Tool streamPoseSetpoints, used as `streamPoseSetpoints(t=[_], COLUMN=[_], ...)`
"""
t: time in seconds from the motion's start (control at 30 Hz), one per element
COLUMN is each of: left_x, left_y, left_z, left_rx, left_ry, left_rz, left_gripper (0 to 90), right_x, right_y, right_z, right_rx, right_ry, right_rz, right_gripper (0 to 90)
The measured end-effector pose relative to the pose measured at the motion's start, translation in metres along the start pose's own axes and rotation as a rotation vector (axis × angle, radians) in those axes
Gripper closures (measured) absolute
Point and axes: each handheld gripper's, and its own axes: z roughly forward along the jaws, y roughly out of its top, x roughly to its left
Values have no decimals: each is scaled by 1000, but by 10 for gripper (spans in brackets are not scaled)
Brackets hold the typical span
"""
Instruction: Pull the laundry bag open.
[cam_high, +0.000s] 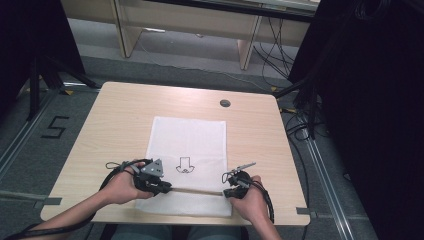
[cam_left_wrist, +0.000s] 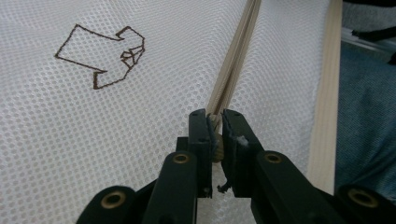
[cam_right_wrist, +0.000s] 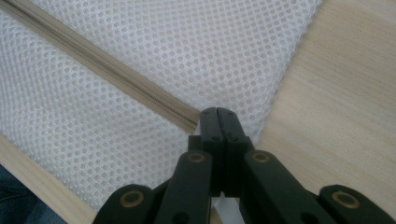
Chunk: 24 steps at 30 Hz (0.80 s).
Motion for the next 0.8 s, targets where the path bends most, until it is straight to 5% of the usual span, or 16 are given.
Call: streamPoseSetpoints(t=[0.37, 0.4, 0.57, 0.63, 0.8], left_x=[2, 1, 4, 4, 6], left_y=[-2, -3, -4, -6, -9], left_z=[-3, -2, -6, -7, -11], left_rx=[25, 3, 32, 8, 31], left_ry=[18, 10, 30, 19, 41], left_rz=[34, 0, 28, -10, 7], left_gripper=[823, 823, 823, 823, 823], right_x=[1, 1, 1, 1, 1], right_y=[0, 0, 0, 0, 0], right_z=[0, 0, 0, 0, 0], right_rx=[3, 4, 3, 2, 5], right_ry=[-5, -5, -6, -5, -6], right_rz=[9, 8, 9, 10, 10], right_gripper=[900, 900, 900, 900, 900])
